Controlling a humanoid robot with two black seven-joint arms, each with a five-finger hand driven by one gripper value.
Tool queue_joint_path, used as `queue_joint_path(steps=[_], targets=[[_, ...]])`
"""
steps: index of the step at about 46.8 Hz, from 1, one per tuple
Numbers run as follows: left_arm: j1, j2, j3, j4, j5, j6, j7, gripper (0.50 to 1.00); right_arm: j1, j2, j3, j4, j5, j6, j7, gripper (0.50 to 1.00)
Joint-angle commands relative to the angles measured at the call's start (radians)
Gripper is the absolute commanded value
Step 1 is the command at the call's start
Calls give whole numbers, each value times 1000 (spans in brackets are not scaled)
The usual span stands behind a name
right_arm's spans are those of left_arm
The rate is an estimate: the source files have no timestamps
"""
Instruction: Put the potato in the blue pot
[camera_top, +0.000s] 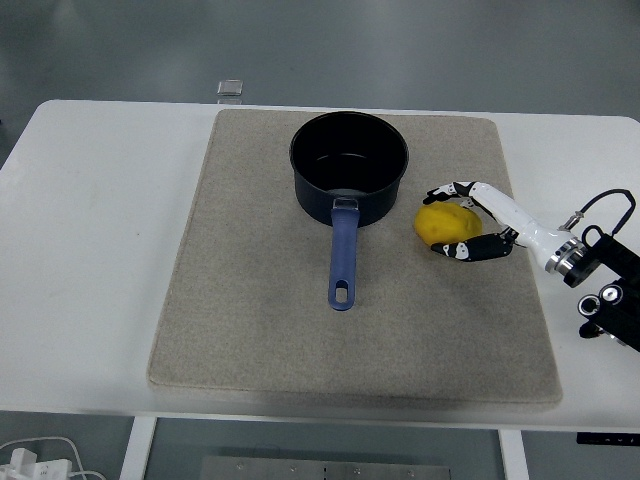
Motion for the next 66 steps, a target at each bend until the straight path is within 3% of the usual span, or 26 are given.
queue_joint_path(steps=[1,28,54,66], targets=[[0,0,0,0,0,0,0,999,1,2,0,-5,2,2,-8,500],[0,0,2,-1,0,0,0,999,9,1,5,-20,27,2,-9,500],[-2,0,2,-4,2,-2,0,999,212,-54,-1,-17,262,68,-32,500],[-6,0,2,-13,2,-3,0,999,291,5,-10,-17,266,74,-116,500]])
